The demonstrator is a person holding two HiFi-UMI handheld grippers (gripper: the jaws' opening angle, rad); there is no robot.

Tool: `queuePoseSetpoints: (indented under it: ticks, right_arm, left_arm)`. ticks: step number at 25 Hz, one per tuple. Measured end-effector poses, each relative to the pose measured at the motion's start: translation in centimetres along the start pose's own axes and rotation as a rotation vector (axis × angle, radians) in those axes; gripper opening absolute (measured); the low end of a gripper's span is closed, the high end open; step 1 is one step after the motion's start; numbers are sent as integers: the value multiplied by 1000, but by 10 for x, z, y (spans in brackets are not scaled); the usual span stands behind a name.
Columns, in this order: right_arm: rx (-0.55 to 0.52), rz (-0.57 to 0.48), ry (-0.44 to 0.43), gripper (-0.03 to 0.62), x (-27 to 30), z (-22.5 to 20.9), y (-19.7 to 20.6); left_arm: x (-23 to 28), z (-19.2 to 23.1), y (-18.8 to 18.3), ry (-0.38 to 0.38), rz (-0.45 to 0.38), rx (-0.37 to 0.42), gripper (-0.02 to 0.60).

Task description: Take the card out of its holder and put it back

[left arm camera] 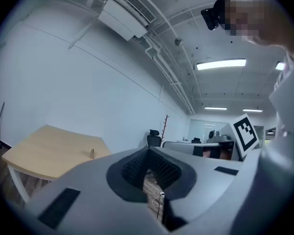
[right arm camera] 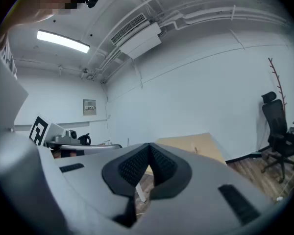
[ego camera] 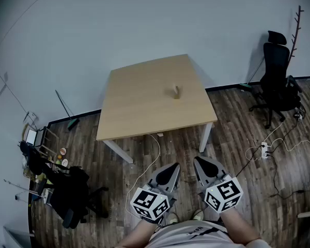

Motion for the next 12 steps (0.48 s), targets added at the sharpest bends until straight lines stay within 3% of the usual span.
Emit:
queuePoseSetpoints:
  ticks: [12]
  right_arm:
    - [9, -28, -26, 12, -12, -27, -4]
  left_arm:
    - [25, -20, 10, -28, 22, 9, 12]
Point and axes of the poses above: the fingertips, and each gripper's own axes: x forward along the fingers, z to its left, y out of its underside, the point moved 10 cm from there along -x, backward along the fingers, and after that the axes turned 3 degrees about y, right-handed, at the moved point
